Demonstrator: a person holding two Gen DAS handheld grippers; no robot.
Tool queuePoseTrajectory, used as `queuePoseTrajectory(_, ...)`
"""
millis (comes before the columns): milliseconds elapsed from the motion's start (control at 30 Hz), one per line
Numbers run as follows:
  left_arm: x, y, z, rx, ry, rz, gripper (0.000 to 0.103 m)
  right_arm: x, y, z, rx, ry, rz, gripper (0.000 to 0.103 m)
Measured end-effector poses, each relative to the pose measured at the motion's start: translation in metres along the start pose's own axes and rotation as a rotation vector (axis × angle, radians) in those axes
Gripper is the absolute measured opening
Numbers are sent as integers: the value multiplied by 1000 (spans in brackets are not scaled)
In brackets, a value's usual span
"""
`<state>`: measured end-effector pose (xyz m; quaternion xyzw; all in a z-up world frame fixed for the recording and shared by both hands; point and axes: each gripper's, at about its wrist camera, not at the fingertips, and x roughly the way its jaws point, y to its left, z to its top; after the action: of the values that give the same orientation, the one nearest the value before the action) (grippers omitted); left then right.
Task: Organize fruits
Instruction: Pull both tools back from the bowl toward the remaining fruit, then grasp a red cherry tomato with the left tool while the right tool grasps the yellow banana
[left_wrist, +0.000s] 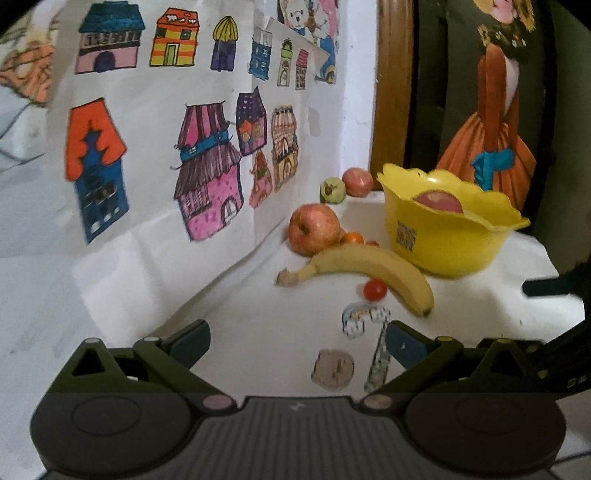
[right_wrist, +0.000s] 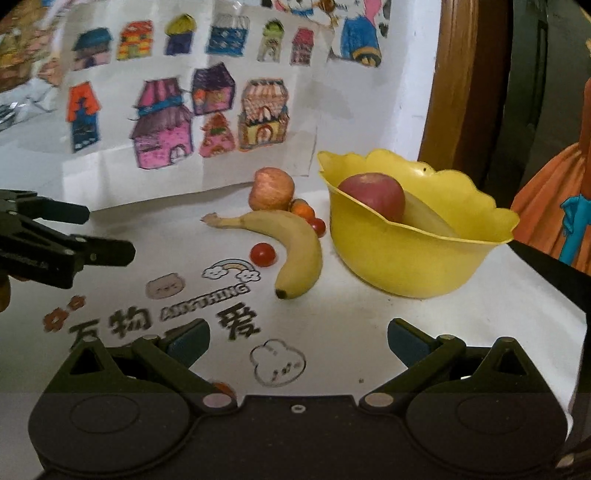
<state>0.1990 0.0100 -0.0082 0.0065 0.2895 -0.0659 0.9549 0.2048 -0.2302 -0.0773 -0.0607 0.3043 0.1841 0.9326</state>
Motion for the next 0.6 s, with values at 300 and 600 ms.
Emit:
queuePoseTrajectory(300,40,3,23,-56,-19,-22,103,41,-6,25,76,-17,-31,87)
queuePoseTrajectory(600,76,-5,26,6,-2,-95,103,65,3,26,49,15,-37,70)
